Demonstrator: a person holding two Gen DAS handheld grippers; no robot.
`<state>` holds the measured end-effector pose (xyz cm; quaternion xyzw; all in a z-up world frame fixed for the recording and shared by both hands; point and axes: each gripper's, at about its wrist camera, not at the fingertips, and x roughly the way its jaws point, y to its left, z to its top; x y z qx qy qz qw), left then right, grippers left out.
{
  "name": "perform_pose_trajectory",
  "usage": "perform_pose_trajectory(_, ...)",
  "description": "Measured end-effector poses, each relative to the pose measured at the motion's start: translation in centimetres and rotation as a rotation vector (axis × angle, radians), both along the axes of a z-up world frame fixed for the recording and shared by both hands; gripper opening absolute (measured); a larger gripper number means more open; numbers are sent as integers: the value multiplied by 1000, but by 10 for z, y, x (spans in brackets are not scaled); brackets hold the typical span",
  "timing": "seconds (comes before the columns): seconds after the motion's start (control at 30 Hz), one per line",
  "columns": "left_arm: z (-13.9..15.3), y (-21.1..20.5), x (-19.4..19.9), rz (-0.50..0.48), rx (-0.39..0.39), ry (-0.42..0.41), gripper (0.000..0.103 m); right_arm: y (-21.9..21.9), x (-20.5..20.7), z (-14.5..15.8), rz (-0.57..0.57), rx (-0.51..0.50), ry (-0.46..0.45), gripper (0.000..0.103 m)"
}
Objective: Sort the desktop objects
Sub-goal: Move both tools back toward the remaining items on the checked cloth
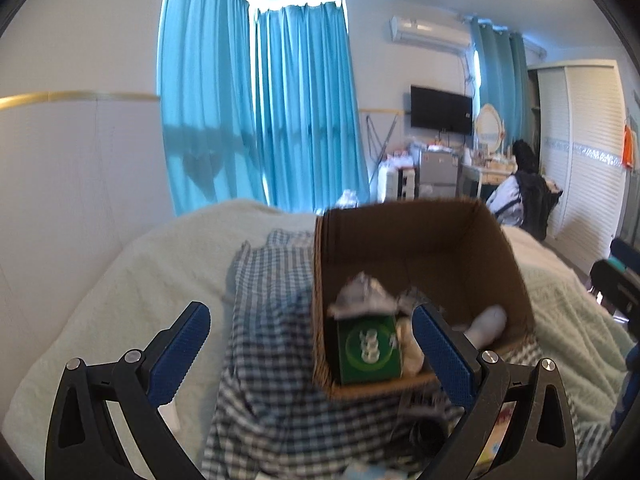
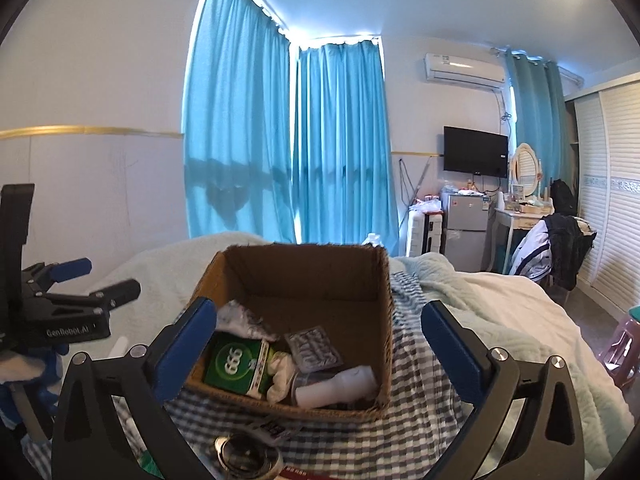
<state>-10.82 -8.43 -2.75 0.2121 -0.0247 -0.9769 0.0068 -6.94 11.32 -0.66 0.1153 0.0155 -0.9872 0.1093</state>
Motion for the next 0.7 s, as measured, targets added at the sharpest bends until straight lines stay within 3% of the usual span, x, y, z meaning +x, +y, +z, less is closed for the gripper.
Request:
perform_pose_trajectory(0.43, -55, 0, 22, -38, -18, -195, 102, -18, 29, -40, 68, -10, -133, 103)
perform_pose_trajectory(0.7, -95, -1, 32, -54, -35, -328, 90, -26, 37, -75, 107, -43, -272, 102)
